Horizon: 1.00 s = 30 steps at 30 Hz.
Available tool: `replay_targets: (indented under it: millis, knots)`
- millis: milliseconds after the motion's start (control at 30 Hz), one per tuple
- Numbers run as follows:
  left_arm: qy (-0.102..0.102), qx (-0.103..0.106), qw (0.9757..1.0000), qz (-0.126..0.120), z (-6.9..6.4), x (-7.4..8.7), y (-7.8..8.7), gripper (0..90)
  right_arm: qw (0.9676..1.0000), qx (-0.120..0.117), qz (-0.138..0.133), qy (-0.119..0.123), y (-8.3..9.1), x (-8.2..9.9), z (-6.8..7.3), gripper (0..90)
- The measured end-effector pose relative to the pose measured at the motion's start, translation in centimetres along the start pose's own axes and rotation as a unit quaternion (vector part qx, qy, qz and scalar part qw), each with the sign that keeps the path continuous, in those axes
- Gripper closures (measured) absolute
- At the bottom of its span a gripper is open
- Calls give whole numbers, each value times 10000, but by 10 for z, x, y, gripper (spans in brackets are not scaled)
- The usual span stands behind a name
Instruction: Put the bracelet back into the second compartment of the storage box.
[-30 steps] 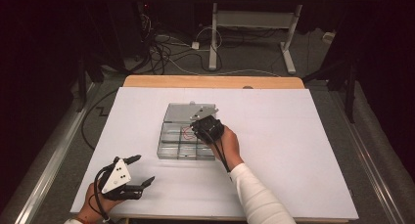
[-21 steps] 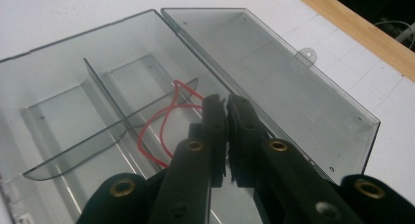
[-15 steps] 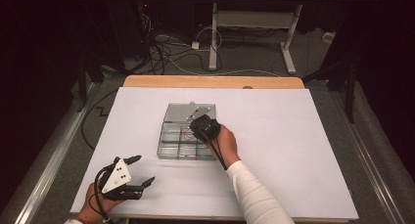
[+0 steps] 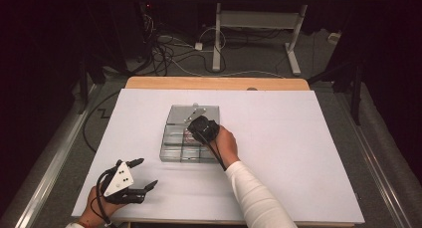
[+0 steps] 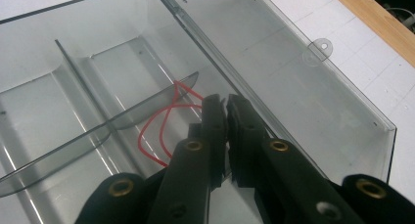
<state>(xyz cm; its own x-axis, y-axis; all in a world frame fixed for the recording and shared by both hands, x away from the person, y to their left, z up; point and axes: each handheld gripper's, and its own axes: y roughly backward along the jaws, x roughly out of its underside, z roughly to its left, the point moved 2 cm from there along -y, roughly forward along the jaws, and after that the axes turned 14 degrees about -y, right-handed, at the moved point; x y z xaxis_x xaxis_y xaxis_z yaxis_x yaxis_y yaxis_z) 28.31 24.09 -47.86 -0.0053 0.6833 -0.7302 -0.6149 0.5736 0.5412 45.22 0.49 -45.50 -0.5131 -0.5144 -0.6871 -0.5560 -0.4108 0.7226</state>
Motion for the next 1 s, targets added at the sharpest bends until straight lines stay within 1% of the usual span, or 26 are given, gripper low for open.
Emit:
replay_targets:
  millis: [33, 67, 133, 167, 233, 333, 433, 467, 667, 733, 800, 867, 933, 967, 1000]
  knots:
    - [2, 2, 10000, -2, 0, 0, 0, 190, 10000, 13, -6, -26, 0, 0, 0, 874]
    - [-1, 1, 10000, -1, 0, 0, 0, 190, 10000, 28, 3, -51, -1, 0, -1, 847]
    - [18, 2, 10000, -15, 0, 0, 0, 190, 10000, 32, 2, -59, -2, 0, -2, 836]
    - [14, 1, 10000, -10, 0, 0, 0, 190, 10000, 35, 64, -50, -4, 1, -2, 820]
    - [36, -5, 10000, -27, 0, 0, 0, 190, 10000, -6, 61, -41, -4, 1, -2, 790]
    - [32, -17, 10000, -35, 0, 0, 1, 190, 10000, -54, -5, -58, -3, 0, -1, 779]
    - [28, -12, 10000, -27, 0, 0, 1, 190, 10000, -25, -23, -62, -1, 0, 0, 772]
    - [22, -10, 10000, -24, 0, 0, 1, 190, 9999, -47, -110, -77, 1, -1, -1, 764]
    - [24, -21, 10000, -3, 0, 1, 1, 190, 9997, -55, -208, -135, 8, -1, -3, 739]
    - [26, -30, 10000, 7, 0, 1, 2, 190, 9994, -99, -288, -142, 13, -1, -3, 722]
    - [22, -36, 10000, 7, 0, 1, 2, 190, 9989, -182, -374, -200, 17, -1, -3, 700]
    - [45, -42, 10000, 9, 1, 2, 2, 190, 9986, -187, -466, -166, 24, -1, -4, 654]
    - [60, -47, 10000, 27, 1, 2, 1, 190, 9984, -190, -504, -163, 26, -2, -4, 650]
    - [56, -48, 10000, 26, 1, 2, 1, 190, 9978, -203, -595, -199, 29, -3, -4, 643]
    - [26, -47, 10000, 48, 1, 1, 2, 190, 9977, -197, -628, -186, 31, -3, -5, 636]
